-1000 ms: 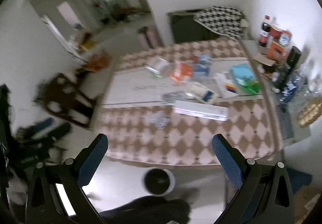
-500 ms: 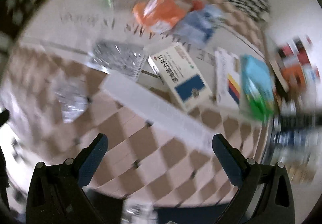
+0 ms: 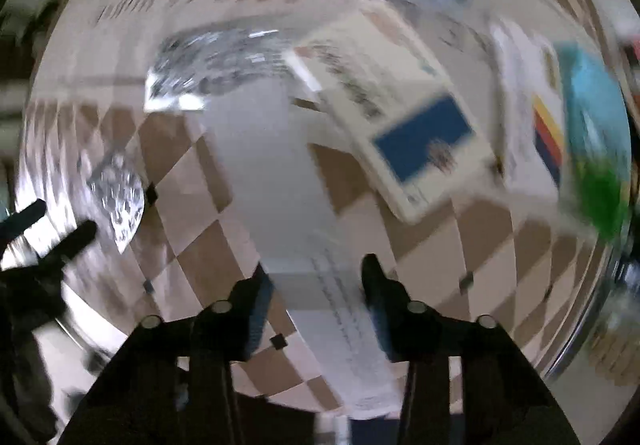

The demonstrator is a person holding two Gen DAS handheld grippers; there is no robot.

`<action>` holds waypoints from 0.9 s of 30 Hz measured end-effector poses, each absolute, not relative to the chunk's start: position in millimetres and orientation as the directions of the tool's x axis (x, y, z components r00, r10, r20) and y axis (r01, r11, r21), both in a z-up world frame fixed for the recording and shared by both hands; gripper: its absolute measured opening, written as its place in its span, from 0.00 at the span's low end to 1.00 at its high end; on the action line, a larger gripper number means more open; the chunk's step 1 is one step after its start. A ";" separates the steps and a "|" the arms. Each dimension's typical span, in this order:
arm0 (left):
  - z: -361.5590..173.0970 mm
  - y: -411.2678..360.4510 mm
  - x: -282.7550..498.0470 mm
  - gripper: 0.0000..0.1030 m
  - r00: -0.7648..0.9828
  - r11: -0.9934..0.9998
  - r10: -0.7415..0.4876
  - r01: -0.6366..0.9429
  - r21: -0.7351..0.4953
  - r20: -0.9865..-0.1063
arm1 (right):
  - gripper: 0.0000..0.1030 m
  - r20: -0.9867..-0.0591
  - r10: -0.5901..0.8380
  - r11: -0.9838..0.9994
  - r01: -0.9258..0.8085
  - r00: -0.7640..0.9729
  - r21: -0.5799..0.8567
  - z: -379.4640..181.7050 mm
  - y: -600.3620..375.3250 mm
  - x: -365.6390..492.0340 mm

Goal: Collect trash
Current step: 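Grasp the clear empty blister pack with the left tool while the right tool grasps the long white Doctor box, then carry both items down to the white trash bin while both tools open to drop them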

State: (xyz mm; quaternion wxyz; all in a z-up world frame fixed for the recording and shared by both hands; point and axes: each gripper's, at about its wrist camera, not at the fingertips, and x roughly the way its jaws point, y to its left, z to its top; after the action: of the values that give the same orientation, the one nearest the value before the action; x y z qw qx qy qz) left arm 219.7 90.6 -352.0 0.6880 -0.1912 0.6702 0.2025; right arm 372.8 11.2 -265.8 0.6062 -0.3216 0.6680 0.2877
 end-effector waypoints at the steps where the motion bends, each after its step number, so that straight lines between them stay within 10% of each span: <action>1: -353.2 86.4 225.9 1.00 0.013 0.880 0.014 -0.474 0.006 -1.000 | 0.43 -0.995 -0.073 0.658 -0.753 -0.067 0.002 -265.6 4.1 376.8; 10: -374.5 69.0 257.5 1.00 -0.097 0.969 -0.006 -0.247 0.018 -0.995 | 0.45 -0.992 -0.076 0.716 -0.698 -0.102 0.017 -304.4 -21.9 384.0; 13: -385.5 62.5 258.5 0.71 -0.112 0.971 -0.002 -0.237 0.025 -0.994 | 0.46 -0.991 -0.079 0.722 -0.692 -0.110 0.019 -308.9 -24.1 381.0; 27: -340.9 75.2 236.0 0.61 -0.030 0.938 0.037 -0.345 0.045 -0.999 | 0.41 -0.994 -0.028 0.722 -0.690 -0.110 0.056 -348.7 -52.3 344.0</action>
State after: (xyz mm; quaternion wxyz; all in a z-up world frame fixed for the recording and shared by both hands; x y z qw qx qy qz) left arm 236.0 75.2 -340.9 0.6879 -0.1093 0.7040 0.1386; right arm 344.0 -52.3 -348.7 0.6150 -0.2585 0.6947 0.2689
